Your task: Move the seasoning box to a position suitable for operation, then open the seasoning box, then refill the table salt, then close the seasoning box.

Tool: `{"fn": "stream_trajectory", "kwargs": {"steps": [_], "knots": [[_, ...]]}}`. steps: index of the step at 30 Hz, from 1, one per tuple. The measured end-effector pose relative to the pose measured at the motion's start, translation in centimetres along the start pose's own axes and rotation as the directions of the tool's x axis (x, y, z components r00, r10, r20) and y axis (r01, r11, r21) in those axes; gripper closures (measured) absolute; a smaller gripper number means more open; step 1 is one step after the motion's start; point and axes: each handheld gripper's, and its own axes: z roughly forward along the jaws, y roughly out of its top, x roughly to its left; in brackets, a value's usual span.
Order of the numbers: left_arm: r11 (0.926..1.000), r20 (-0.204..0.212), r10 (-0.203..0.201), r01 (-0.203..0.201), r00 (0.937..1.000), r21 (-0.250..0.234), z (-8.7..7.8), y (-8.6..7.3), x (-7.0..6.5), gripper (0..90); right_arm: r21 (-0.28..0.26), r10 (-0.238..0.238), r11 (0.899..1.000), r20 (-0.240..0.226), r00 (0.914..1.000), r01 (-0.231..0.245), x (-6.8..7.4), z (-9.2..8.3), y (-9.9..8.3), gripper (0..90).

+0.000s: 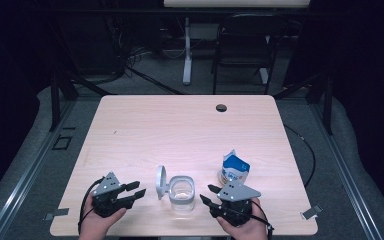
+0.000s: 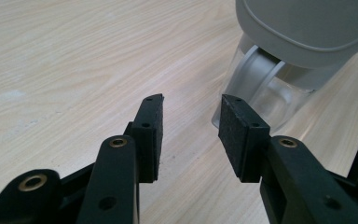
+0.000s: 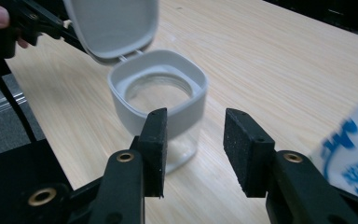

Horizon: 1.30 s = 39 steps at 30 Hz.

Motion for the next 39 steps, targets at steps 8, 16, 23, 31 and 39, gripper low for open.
{"fn": "stream_trajectory", "kwargs": {"steps": [8, 16, 23, 31, 39], "knots": [[0.9996, -0.011, -0.017, 0.017, 0.9998, -0.024, -0.3, 0.2, 0.4, 56.0, 0.005, 0.07, 0.998, 0.018, 0.9974, -0.07, -1.6, -1.2, -2.3, 56.3], [0.9995, -0.02, -0.03, 0.03, 0.9994, -0.002, -0.3, 0.0, 0.7, 55.2, 0.018, 0.094, 0.995, 0.059, 0.9938, -0.095, -2.9, -2.0, -3.5, 52.2], [0.9994, -0.026, -0.033, 0.033, 0.9991, -0.008, -0.3, 0.0, 0.7, 53.5, 0.036, 0.119, 0.992, 0.083, 0.9894, -0.122, -3.9, -2.7, -4.2, 52.1], [0.998, -0.084, -0.058, 0.055, 0.9948, -0.031, -0.6, 0.0, 1.4, 48.5, 0.073, 0.132, 0.987, 0.104, 0.9858, -0.14, -5.2, -3.8, -5.2, 51.9], [0.9969, -0.072, -0.071, 0.069, 0.9949, -0.039, -0.6, -0.2, 1.8, 48.7, 0.065, 0.165, 0.983, 0.133, 0.9773, -0.174, -5.8, -4.1, -5.5, 50.8]]}}
